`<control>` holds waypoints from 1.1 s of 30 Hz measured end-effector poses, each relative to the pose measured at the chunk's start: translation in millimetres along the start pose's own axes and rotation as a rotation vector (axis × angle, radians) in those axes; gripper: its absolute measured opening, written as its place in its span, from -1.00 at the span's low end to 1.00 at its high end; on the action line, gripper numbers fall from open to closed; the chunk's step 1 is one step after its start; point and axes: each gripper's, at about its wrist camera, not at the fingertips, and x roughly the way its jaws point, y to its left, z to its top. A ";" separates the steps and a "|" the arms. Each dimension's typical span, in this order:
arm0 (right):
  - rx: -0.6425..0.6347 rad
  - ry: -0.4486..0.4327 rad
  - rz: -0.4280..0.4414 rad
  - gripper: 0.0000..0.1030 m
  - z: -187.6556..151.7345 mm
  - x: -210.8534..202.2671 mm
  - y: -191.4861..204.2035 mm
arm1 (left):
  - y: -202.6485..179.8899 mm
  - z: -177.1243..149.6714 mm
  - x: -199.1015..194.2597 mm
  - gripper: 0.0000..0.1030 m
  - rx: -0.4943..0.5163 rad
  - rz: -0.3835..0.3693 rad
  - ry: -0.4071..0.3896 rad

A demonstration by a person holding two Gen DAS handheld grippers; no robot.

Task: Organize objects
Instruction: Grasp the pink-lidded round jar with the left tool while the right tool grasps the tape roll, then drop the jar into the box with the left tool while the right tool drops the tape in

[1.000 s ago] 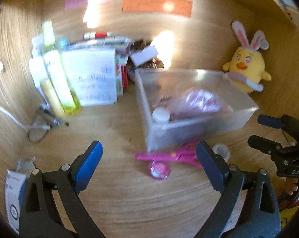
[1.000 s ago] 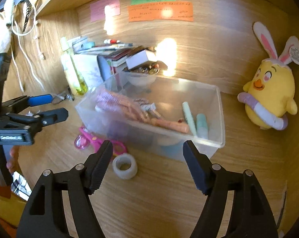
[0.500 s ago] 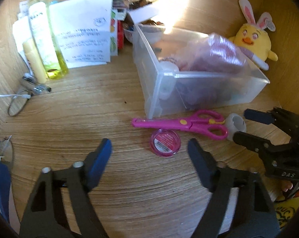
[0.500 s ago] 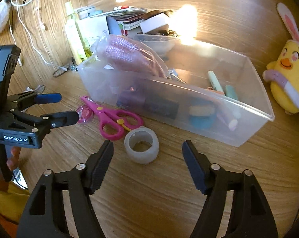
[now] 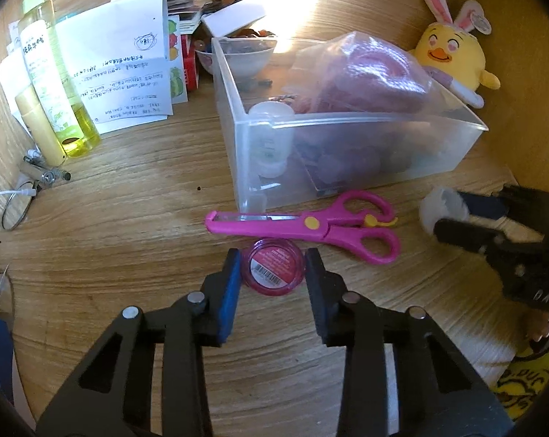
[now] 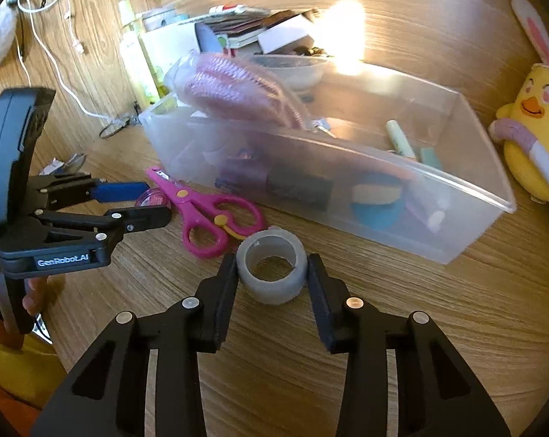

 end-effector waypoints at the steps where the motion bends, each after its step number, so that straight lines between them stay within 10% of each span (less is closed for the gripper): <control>1: 0.005 -0.007 -0.002 -0.32 0.4 -3.3 -1.1 | -0.2 -1.8 -1.7 -0.33 -0.001 0.000 -0.002; 23: 0.051 -0.256 -0.072 -0.32 33.6 -87.0 -23.6 | 2.7 35.0 -91.1 -0.33 -0.033 -0.005 -0.270; 33: 0.077 -0.243 -0.090 -0.32 53.3 -67.6 -41.7 | 10.7 59.4 -56.3 -0.33 -0.052 0.013 -0.218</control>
